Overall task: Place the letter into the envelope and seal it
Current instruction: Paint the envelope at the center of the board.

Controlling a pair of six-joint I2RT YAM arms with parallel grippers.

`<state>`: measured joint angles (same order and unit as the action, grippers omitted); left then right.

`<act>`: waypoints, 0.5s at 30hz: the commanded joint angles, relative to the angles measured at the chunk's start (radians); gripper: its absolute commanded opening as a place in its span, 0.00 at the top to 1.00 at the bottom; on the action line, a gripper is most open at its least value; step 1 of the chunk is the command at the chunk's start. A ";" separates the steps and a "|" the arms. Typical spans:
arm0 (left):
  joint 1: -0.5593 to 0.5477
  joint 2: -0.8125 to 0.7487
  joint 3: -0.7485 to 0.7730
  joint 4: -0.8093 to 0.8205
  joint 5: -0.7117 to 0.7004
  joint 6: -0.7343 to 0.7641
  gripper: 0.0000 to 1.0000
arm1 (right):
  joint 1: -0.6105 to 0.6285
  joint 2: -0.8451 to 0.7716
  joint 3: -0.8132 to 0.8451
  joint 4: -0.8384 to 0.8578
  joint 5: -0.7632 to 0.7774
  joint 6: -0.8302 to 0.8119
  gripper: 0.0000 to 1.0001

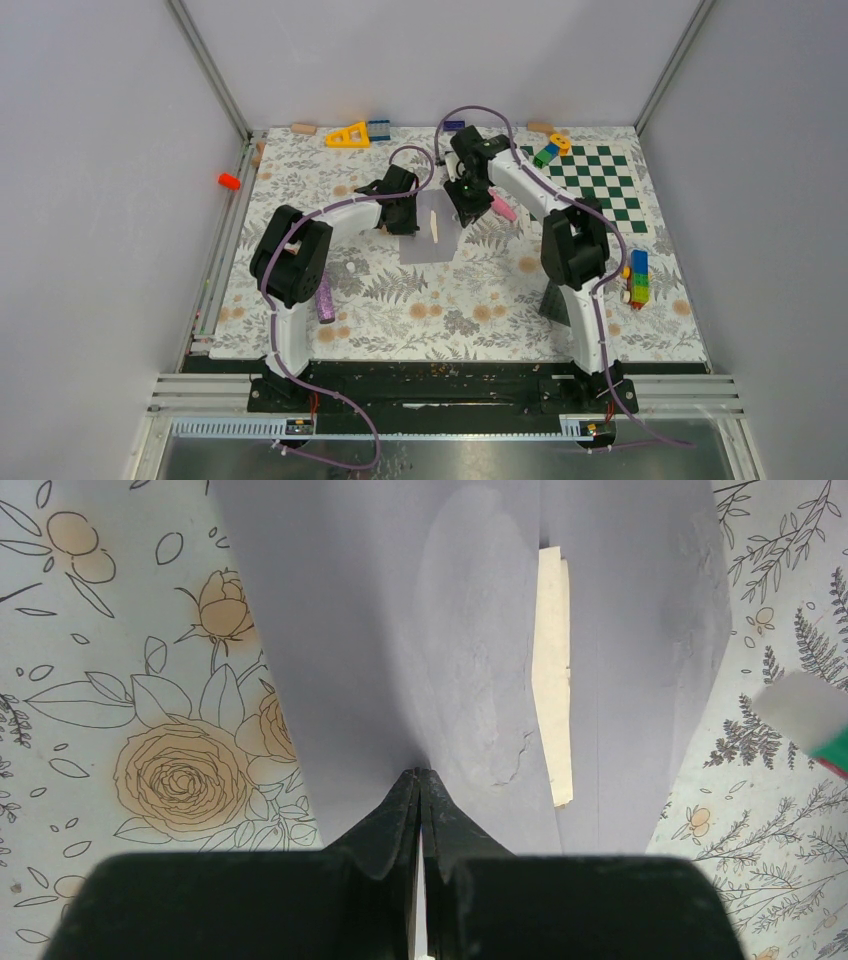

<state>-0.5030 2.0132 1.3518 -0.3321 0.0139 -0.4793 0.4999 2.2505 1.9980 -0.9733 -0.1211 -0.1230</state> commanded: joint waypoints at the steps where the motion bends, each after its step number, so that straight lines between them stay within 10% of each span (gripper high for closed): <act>1: -0.005 0.035 -0.019 -0.102 -0.046 0.007 1.00 | -0.002 -0.104 -0.012 -0.023 -0.106 -0.032 1.00; 15: -0.005 0.036 -0.018 -0.102 -0.046 0.008 1.00 | 0.034 -0.005 -0.057 -0.034 -0.051 -0.066 1.00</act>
<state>-0.5030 2.0132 1.3518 -0.3321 0.0139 -0.4793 0.5251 2.2368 1.9461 -0.9863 -0.2008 -0.1627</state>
